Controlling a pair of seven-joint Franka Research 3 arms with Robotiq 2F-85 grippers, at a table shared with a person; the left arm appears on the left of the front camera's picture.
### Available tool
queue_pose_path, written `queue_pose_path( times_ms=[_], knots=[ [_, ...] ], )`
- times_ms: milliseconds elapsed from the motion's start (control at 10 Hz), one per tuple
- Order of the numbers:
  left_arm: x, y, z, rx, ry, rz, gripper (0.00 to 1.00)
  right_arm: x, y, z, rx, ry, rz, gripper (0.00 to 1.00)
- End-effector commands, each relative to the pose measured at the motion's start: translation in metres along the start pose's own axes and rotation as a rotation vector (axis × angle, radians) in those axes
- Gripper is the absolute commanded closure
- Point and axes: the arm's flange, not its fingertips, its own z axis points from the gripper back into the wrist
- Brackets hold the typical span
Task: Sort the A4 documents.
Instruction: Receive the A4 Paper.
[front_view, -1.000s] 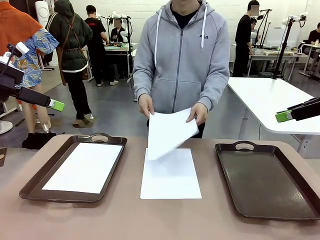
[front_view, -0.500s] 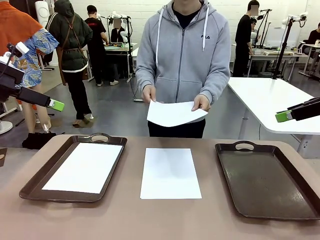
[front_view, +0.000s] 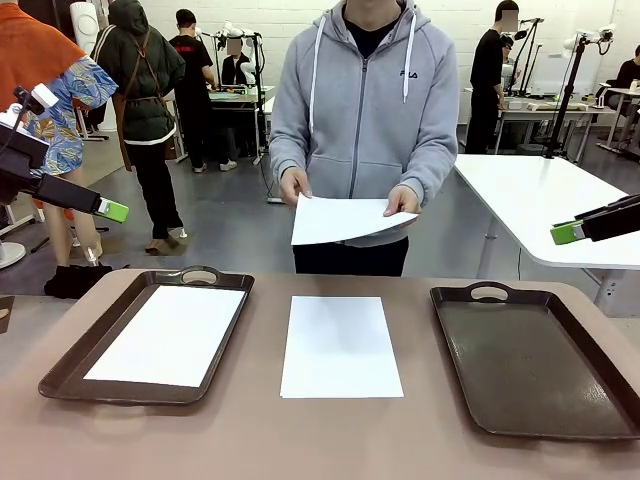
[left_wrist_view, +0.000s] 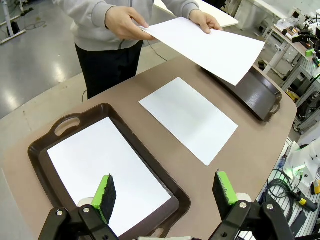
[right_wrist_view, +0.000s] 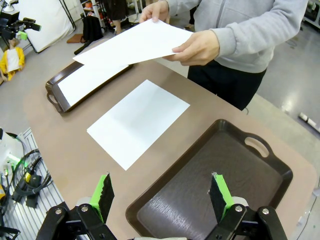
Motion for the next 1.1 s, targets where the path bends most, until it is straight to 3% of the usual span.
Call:
queue_pose_path(
  times_ms=[0, 1000],
  knots=[
    [0.0006, -0.0004, 0.0001, 0.004, -0.002, -0.004, 0.00, -0.0005, -0.0006, -0.0026, 0.017, -0.006, 0.000, 0.00],
    [0.0006, -0.0004, 0.0001, 0.004, -0.002, -0.004, 0.00, -0.0005, -0.0006, -0.0026, 0.017, -0.006, 0.000, 0.00]
  ],
)
